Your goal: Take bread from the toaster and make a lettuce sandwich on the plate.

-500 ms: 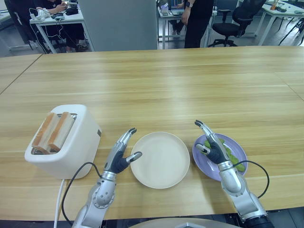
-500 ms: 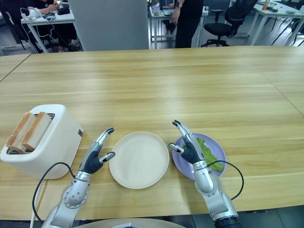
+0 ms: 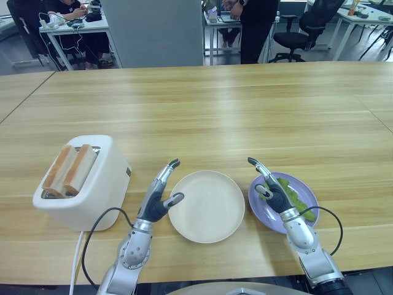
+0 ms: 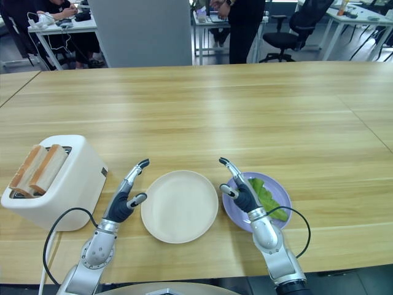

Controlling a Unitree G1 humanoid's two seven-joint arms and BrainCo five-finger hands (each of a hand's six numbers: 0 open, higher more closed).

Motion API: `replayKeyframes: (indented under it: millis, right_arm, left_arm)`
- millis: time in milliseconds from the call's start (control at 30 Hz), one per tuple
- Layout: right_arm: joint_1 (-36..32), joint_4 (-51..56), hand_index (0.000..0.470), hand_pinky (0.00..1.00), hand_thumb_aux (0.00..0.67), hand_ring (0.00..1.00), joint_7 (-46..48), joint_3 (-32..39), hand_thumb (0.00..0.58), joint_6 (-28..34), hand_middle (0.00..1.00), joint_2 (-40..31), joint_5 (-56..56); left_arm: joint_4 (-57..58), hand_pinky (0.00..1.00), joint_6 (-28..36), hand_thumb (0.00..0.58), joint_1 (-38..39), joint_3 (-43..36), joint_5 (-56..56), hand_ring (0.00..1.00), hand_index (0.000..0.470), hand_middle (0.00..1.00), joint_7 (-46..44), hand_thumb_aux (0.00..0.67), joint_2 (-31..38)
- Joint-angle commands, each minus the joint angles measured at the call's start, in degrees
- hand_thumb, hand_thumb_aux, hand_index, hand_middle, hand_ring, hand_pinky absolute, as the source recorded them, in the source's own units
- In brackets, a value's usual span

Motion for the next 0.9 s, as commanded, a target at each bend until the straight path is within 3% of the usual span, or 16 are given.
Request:
replayKeyframes:
  millis: [33, 167, 367, 633, 900]
  right_arm:
    - [-0.4, 0.8, 0.0, 0.0, 0.0, 0.0, 0.2, -0.4, 0.0, 0.4, 0.0, 0.1, 0.3]
    - [0.2, -0.5, 0.0, 0.0, 0.0, 0.0, 0.1, -0.7, 0.0, 0.8, 0.0, 0.2, 0.4]
    - [4.4, -4.1, 0.0, 0.0, 0.0, 0.0, -1.3, -1.8, 0.0, 1.7, 0.0, 0.9, -0.1]
    - [8.2, -7.2, 0.0, 0.0, 0.0, 0.0, -3.1, -3.0, 0.0, 2.8, 0.0, 1.7, -0.7]
    - [8.7, -7.4, 0.0, 0.0, 0.0, 0.0, -3.4, -4.1, 0.0, 3.0, 0.0, 1.4, -0.5]
  left_arm:
    - [-1.9, 0.08, 1.9, 0.0, -0.3, 1.9, -2.9, 0.08, 0.0, 0.08, -0.8, 0.0, -0.5]
    - [-12.2, 0.08, 9.3, 0.0, 0.4, 9.3, 3.9, 0.08, 0.0, 0.08, -0.4, 0.0, 2.4]
    - [-24.3, 0.09, 18.6, 0.0, 1.7, 26.3, 3.9, 0.09, 0.0, 0.09, -3.8, 0.0, 8.9]
    - [-15.5, 0.1, 23.8, 0.0, 3.9, 39.1, 7.2, 0.1, 0.0, 0.1, -5.3, 0.0, 18.0]
    - [-6.9, 0.13, 24.5, 0.0, 7.2, 37.4, 11.0, 0.13, 0.0, 0.13, -6.5, 0.0, 22.1]
